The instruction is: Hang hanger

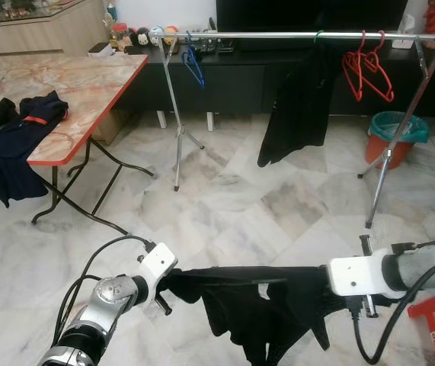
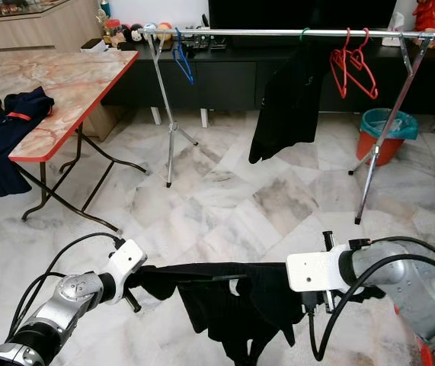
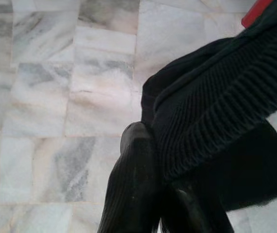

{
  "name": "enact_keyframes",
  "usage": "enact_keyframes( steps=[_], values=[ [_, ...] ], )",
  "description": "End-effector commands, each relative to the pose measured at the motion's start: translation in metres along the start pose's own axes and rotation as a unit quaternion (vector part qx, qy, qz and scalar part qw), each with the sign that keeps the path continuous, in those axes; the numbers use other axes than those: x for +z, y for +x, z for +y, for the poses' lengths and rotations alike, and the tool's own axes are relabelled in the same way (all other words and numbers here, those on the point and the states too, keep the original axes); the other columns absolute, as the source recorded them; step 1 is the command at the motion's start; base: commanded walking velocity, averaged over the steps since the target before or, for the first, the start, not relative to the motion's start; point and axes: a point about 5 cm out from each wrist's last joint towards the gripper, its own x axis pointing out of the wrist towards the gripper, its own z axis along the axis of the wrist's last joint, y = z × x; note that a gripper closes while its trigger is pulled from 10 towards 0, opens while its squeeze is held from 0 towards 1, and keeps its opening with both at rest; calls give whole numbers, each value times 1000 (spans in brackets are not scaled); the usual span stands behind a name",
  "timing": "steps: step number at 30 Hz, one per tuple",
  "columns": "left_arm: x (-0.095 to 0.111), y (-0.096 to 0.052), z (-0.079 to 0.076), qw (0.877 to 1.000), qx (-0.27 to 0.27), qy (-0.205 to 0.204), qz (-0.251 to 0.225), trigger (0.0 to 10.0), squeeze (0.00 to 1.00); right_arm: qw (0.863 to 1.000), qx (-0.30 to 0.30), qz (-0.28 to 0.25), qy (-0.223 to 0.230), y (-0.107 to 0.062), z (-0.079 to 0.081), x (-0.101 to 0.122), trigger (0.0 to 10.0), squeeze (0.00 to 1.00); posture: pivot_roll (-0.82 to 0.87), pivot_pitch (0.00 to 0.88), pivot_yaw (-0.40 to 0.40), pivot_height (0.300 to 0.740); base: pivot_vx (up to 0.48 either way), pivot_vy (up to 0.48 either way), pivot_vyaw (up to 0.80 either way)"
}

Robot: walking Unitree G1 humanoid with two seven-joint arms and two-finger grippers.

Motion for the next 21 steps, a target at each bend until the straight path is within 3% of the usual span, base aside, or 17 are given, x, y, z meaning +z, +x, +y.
enact_keyframes(
  steps=[1,6,11,13,21],
  values=[
    [-2,-7,9,1000,8,4,15,10000,0,999,-42,0,11,1,-9,3,0,0,-38,0,103,740,0,0,0],
    [8,-6,12,1000,8,-9,-2,10000,0,999,-44,-18,26,13,1,13,0,0,-36,0,101,740,0,0,0],
    [22,-5,18,1000,22,-3,-20,10000,0,1000,-5,10,15,25,20,11,0,0,-31,0,103,740,0,0,0],
    [37,-6,32,996,76,-7,-46,10000,0,999,32,33,-2,26,32,8,0,0,-30,0,104,740,0,0,0],
    [45,-7,38,994,95,-4,-56,10000,0,996,21,83,-22,22,27,-3,0,0,-36,0,107,740,0,0,0]
  ],
)
